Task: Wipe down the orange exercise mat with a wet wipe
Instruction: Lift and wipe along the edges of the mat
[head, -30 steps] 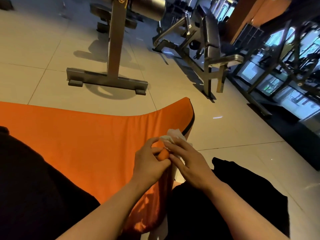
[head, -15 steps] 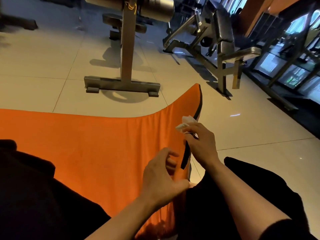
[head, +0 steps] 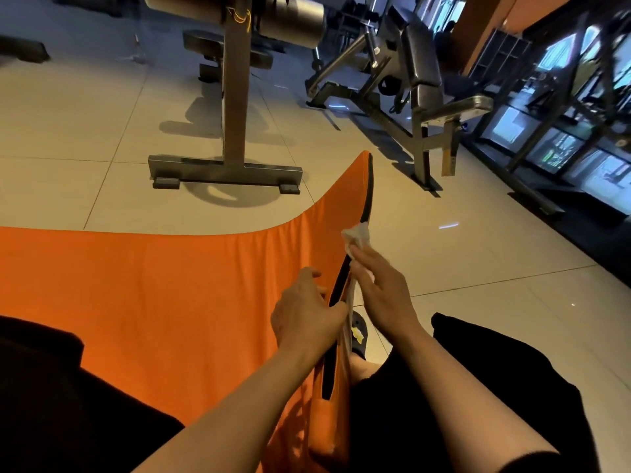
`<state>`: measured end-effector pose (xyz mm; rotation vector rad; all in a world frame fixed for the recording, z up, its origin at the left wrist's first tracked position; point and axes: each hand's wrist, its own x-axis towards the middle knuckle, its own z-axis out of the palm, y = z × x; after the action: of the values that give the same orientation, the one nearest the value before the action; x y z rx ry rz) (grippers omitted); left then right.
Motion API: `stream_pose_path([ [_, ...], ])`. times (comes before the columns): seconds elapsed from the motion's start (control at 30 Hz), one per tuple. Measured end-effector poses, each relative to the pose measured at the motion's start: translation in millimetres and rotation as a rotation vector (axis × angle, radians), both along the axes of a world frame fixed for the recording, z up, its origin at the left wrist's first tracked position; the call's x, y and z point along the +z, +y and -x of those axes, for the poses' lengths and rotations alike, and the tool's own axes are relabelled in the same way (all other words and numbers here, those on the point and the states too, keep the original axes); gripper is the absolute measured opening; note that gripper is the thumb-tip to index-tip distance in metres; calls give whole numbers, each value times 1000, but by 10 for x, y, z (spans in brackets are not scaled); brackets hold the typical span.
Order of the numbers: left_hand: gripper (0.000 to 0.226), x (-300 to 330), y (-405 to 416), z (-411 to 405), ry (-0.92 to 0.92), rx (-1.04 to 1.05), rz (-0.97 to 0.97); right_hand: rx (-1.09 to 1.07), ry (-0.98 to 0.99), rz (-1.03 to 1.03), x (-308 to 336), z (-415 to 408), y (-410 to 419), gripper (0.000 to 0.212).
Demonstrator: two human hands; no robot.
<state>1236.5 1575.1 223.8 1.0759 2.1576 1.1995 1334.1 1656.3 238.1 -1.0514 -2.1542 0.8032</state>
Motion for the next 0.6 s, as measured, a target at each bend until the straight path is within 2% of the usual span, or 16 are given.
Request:
stream_pose_path([
  [0.1,52,-45,-117,-42,7,0,-4,-13,-12,41,-12,48,35,36],
  [0.2,42,-104,-216,-36,5,27,-21,164,-114,-82,-97,77,-176,36],
  [0.3,38,-133,-275,-46,14,44,-26,171,-175,-170,-118,81,-82,35],
  [0.5,26,-222,-414,-206,31,-33,-101,-67,-21,-188,-46,176,-9,36],
  [0.6,27,-317,-490,-275,81,-103,-195,-66,65,-180,-56,203,-153,38],
])
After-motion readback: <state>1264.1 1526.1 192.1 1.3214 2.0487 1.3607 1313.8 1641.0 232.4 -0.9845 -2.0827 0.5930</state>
